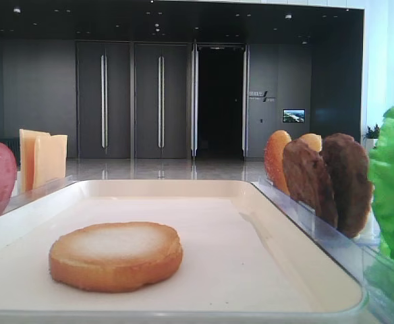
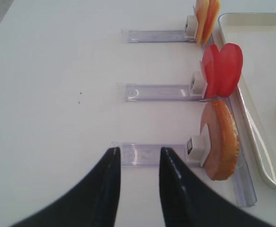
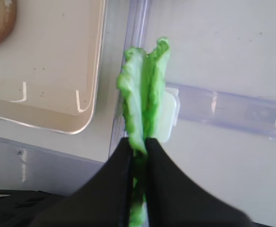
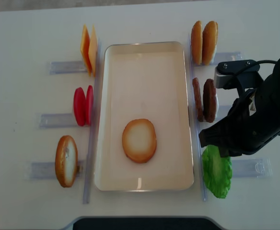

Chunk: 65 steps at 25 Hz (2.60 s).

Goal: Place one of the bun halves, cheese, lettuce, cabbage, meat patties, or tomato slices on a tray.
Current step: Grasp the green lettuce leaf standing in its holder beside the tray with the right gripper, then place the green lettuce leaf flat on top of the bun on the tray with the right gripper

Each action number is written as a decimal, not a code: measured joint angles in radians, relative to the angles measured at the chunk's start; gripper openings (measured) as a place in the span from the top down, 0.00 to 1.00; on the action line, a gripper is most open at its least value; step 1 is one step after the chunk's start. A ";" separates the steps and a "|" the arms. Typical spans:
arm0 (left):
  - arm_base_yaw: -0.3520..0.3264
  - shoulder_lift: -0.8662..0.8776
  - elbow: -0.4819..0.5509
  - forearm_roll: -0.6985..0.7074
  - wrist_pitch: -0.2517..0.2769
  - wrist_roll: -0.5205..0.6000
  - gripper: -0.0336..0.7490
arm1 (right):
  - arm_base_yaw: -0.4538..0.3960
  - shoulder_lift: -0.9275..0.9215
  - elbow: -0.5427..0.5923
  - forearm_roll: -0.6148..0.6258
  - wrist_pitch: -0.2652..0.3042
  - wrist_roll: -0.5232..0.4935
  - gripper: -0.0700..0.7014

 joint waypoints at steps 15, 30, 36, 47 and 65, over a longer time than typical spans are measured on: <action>0.000 0.000 0.000 0.000 0.000 0.000 0.68 | 0.007 -0.207 -0.120 0.005 0.150 0.015 0.83; 0.000 0.000 0.000 0.000 0.000 0.000 0.68 | 0.058 -0.203 -0.138 0.196 0.095 -0.074 0.83; 0.000 0.000 0.000 0.000 0.000 0.000 0.68 | 0.112 -0.110 -0.138 0.416 0.008 -0.230 0.83; 0.000 0.000 0.000 0.000 0.000 0.000 0.68 | 0.117 0.194 -0.138 0.971 -0.067 -0.822 0.83; 0.000 0.000 0.000 0.001 0.000 0.000 0.68 | 0.020 0.438 -0.139 1.229 -0.077 -1.305 0.83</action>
